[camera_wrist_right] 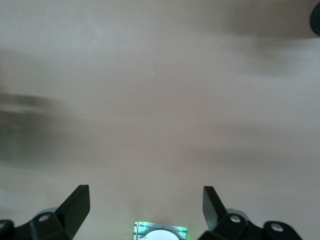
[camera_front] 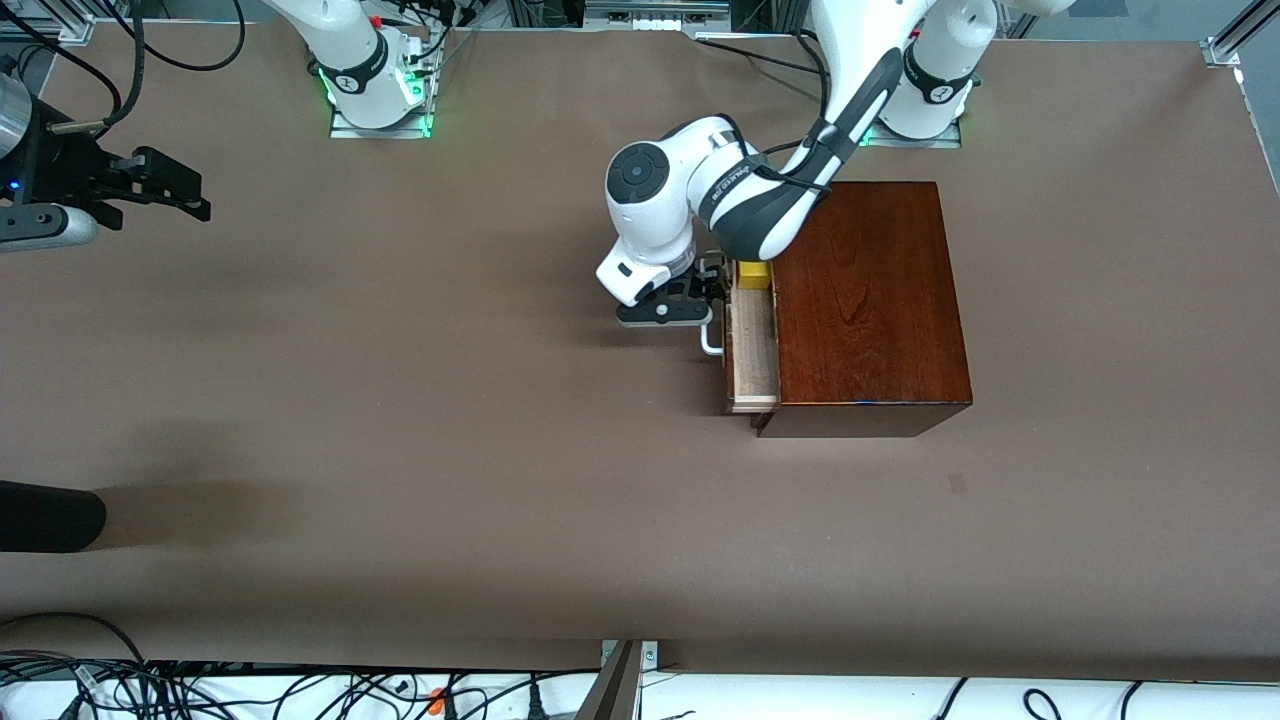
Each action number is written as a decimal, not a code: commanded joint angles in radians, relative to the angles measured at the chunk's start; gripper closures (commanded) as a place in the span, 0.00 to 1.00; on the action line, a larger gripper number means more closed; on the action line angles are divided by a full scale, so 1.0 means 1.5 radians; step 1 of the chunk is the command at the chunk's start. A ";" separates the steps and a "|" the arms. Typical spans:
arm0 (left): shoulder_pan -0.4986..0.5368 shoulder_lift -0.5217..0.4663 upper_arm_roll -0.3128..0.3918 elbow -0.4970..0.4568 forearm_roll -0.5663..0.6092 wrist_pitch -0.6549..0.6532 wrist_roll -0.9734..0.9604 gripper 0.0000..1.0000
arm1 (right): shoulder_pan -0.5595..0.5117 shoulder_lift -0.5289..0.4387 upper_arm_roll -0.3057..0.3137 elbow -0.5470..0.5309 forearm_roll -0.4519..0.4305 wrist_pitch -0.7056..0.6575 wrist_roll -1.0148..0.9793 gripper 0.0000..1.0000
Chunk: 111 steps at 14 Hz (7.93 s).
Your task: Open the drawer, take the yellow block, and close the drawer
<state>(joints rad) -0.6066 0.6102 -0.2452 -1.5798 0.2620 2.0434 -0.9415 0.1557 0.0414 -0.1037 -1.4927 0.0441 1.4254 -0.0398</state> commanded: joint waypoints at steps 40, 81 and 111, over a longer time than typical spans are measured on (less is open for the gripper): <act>0.312 -0.428 0.189 -0.041 -0.143 -0.252 0.681 0.00 | 0.009 0.057 0.009 -0.004 0.005 -0.026 -0.009 0.00; 0.364 -0.390 0.179 -0.028 -0.143 -0.280 0.702 0.00 | 0.585 0.535 0.074 0.273 -0.126 0.439 -0.236 0.00; 0.363 -0.389 0.180 -0.027 -0.143 -0.280 0.704 0.00 | 0.560 0.432 0.058 0.367 -0.057 0.235 -0.144 0.97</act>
<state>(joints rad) -0.0637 0.0212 0.0249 -1.6443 0.0643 1.6456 0.0991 1.0203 0.7196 -0.0095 -0.9380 -0.0884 1.8143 -0.2738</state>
